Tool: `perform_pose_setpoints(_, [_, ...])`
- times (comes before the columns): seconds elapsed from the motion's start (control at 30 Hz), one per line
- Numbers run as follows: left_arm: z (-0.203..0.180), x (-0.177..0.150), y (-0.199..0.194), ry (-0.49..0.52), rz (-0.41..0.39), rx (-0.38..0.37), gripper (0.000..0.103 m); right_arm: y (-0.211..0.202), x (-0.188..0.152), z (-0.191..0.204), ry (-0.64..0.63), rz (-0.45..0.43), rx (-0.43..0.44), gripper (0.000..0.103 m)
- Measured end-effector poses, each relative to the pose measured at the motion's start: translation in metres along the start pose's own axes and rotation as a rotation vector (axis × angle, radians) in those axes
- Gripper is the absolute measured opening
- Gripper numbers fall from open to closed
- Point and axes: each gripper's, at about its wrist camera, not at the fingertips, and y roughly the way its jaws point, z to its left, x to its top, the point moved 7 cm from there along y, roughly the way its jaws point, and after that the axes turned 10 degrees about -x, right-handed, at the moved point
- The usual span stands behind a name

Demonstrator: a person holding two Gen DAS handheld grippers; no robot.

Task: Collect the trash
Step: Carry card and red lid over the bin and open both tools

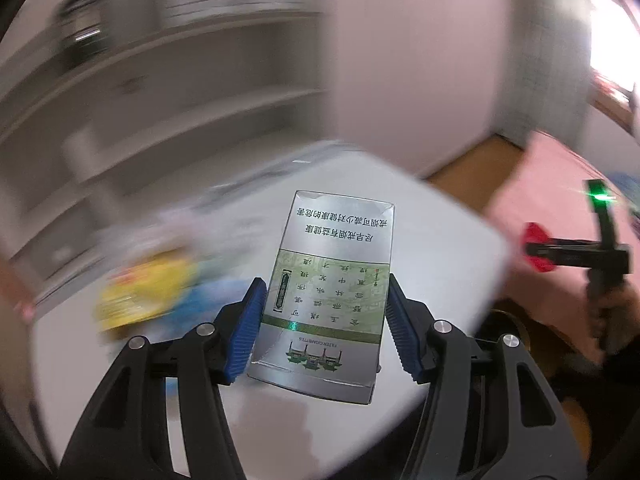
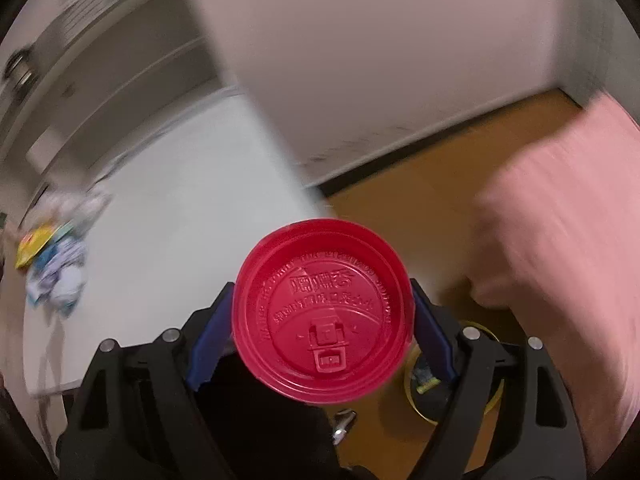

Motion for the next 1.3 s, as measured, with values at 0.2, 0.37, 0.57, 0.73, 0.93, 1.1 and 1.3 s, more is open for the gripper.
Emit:
perform_pose_setpoints(0.2, [-0.161, 0.008, 0.092, 0.162, 0.082, -0.286, 0.058, 0.014, -0.045, -0.111, 0.221, 0.043, -0.104, 0.080])
perform_pose_setpoints(0.37, [-0.250, -0.016, 0.173, 0.225, 0.203, -0.449, 0.058, 0.036, -0.081, -0.163, 0.328, 0.122, -0.141, 0.080])
perform_pose_setpoints(0.57, [-0.303, -0.054, 0.264, 0.273, 0.338, -0.504, 0.058, 0.057, -0.105, -0.195, 0.382, 0.186, -0.173, 0.080])
perform_pose_setpoints(0.73, [-0.313, -0.079, 0.315, 0.277, 0.421, -0.510, 0.058, 0.069, -0.115, -0.208, 0.396, 0.221, -0.195, 0.080])
perform_pose_setpoints(0.93, [-0.325, -0.097, 0.346, 0.276, 0.486, -0.535, 0.058, 0.077, -0.122, -0.217, 0.414, 0.250, -0.190, 0.080])
perform_pose_setpoints(1.1, [-0.336, -0.104, 0.364, 0.275, 0.512, -0.552, 0.058, 0.079, -0.121, -0.222, 0.426, 0.255, -0.189, 0.080])
perform_pose_setpoints(1.3, [-0.339, -0.105, 0.370, 0.275, 0.517, -0.551, 0.069, 0.079, -0.121, -0.219, 0.431, 0.263, -0.187, 0.080])
